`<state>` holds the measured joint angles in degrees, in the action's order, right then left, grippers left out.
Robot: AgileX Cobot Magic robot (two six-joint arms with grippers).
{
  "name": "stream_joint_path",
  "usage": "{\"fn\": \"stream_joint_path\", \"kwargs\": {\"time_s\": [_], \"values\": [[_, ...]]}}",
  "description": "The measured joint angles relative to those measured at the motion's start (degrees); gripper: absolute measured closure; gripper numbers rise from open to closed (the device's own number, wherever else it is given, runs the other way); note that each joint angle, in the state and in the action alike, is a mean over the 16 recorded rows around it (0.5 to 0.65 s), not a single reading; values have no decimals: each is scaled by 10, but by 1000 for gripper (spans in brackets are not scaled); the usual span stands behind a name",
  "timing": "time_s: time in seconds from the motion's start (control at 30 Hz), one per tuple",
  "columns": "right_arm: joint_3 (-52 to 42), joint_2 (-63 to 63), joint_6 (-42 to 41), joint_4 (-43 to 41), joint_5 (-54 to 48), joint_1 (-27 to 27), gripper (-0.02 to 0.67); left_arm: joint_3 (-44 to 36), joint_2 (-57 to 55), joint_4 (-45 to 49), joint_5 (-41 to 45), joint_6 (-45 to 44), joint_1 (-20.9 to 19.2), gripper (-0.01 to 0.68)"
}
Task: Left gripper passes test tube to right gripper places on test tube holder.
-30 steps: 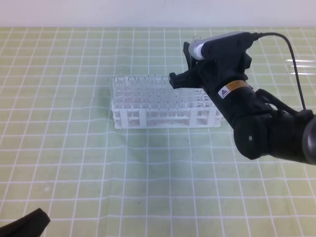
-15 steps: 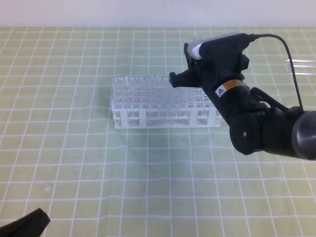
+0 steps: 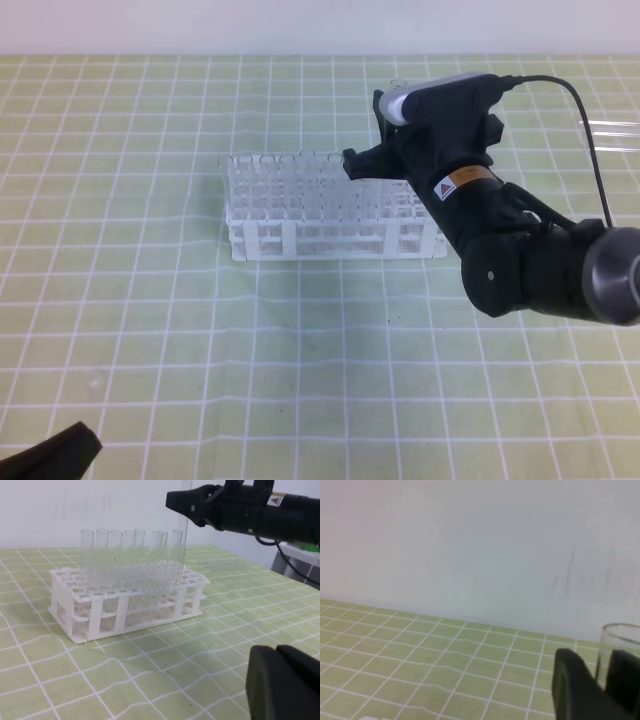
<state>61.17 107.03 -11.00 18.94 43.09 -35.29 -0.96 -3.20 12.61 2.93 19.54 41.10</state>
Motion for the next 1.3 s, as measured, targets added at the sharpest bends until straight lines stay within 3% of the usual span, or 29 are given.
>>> {"fn": "stream_joint_path", "kwargs": {"time_s": [1.3], "values": [[9, 37, 14, -16, 10, 1, 559, 0, 0, 0, 1, 0, 0, 675]]}}
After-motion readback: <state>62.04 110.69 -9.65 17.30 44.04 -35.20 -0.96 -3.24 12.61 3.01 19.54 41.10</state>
